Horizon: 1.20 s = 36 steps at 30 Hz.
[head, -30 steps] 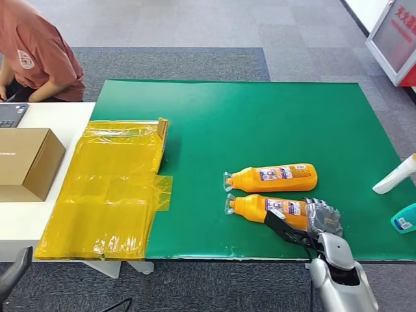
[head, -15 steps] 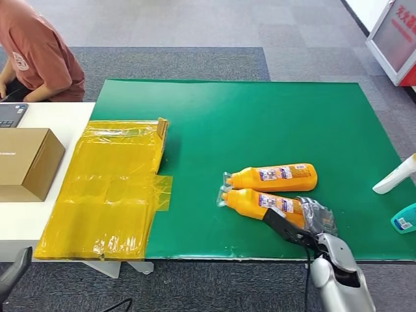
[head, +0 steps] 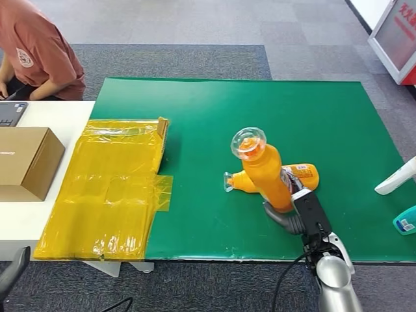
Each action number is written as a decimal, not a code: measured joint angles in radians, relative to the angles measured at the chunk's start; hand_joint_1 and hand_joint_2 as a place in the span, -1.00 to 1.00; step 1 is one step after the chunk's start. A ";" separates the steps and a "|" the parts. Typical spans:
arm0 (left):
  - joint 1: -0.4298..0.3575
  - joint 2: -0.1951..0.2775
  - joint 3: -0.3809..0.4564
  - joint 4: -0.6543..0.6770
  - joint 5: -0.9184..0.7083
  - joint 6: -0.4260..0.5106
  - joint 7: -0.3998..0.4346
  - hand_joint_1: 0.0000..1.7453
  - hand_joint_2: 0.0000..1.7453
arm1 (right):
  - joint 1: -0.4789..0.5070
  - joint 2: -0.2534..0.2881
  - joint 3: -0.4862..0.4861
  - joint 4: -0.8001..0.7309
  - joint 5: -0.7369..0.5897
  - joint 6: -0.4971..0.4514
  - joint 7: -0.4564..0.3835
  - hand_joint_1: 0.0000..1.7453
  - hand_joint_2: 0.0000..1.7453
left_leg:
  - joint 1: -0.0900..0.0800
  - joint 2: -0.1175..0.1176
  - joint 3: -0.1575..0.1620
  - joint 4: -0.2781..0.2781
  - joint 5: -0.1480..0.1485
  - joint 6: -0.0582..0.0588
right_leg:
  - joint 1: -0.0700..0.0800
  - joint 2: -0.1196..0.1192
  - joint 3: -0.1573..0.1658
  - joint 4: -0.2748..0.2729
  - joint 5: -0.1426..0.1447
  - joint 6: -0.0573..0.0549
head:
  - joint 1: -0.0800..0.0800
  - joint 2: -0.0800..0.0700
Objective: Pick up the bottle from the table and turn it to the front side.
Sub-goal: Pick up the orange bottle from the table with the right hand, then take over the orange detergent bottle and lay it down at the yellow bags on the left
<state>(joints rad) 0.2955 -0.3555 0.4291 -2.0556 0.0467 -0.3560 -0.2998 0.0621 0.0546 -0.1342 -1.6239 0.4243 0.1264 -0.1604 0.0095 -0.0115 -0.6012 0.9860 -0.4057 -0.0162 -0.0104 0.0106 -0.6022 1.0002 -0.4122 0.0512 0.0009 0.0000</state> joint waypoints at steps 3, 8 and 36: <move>-0.024 0.009 -0.022 0.029 0.025 0.019 0.024 -1.00 1.00 | -0.025 0.016 0.004 -0.006 -0.041 -0.002 -0.017 1.00 1.00 | 0.000 0.000 0.000 0.000 0.000 0.000 | 0.000 0.000 0.000 0.000 0.000 0.000 | 0.000 0.000; -0.086 0.057 -0.113 0.111 0.037 0.074 0.066 -1.00 1.00 | -0.087 0.044 0.041 0.005 -0.042 -0.016 -0.039 1.00 1.00 | 0.000 0.000 0.000 0.000 0.002 -0.001 | 0.000 0.000 -0.001 0.000 0.002 0.000 | 0.000 0.000; -0.384 0.225 -0.459 0.403 0.226 0.108 0.134 -1.00 1.00 | -0.268 0.107 0.240 0.280 -0.070 -0.029 -0.095 1.00 1.00 | 0.000 0.000 -0.004 0.000 0.004 -0.001 | 0.000 0.000 -0.004 0.001 0.003 0.000 | 0.000 0.000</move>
<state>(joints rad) -0.0887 -0.1308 -0.0297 -1.6526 0.2729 -0.2483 -0.1661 -0.2055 0.1616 0.1056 -1.3438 0.3540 0.0977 -0.2553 0.0097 -0.0116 -0.6053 0.9861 -0.4017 -0.0172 -0.0100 0.0106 -0.6064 1.0012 -0.4089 0.0512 0.0007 0.0000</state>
